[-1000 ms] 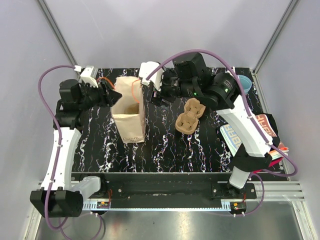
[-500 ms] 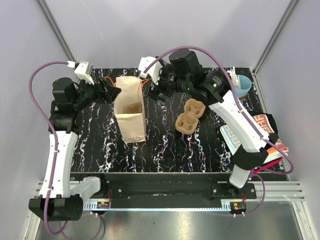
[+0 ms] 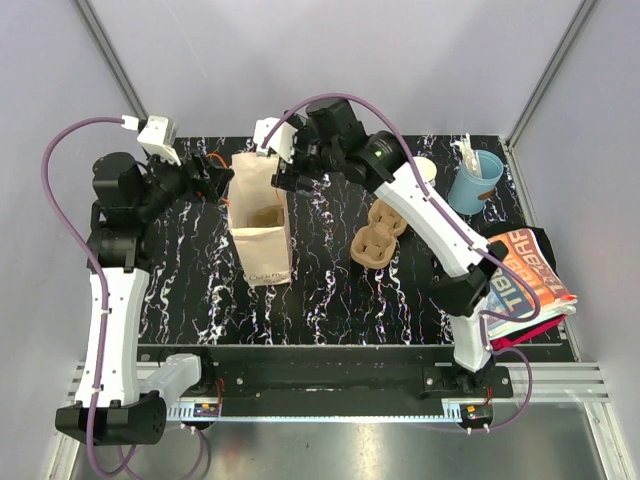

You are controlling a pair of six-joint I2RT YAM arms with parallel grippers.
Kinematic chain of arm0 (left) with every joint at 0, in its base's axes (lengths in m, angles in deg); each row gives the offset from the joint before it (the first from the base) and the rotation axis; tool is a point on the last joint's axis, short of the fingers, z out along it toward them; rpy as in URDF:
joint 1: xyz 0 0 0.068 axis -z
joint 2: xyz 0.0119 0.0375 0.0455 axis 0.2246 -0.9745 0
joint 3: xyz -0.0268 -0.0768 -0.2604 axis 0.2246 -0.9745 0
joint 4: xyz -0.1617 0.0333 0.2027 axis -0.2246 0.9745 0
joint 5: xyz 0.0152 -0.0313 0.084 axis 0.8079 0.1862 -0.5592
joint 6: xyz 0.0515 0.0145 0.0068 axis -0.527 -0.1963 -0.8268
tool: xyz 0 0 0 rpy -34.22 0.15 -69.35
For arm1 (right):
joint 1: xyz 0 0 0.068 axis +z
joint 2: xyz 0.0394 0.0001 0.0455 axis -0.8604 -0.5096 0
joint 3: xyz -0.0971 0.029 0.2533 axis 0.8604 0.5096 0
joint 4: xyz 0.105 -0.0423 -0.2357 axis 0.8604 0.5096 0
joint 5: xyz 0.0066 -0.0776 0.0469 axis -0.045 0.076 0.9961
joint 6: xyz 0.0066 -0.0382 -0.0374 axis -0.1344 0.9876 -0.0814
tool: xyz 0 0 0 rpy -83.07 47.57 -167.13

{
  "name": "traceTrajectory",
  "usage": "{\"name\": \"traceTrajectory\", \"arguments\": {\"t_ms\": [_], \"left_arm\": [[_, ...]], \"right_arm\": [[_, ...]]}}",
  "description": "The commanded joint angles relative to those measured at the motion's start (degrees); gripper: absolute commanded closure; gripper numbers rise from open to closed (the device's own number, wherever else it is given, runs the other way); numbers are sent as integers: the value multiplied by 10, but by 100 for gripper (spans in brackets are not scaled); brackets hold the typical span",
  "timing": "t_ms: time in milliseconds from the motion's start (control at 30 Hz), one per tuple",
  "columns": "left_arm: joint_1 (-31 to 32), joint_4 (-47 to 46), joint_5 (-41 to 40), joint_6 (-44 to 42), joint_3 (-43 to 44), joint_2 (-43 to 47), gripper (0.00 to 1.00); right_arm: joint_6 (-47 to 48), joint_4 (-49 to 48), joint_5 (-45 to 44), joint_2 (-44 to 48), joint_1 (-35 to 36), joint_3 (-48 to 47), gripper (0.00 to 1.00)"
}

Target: Pack the takeout coffee

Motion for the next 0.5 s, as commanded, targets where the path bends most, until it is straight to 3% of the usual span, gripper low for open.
{"name": "traceTrajectory", "arguments": {"t_ms": [0,467], "left_arm": [[-1,-6,-32,-23,14,-9,18],[-1,-38,-80,-54,7,-58,26]], "right_arm": [[21,-29,28,-21,-13,-46,2],[27,-36,47,-43,-15,-57,17]]}}
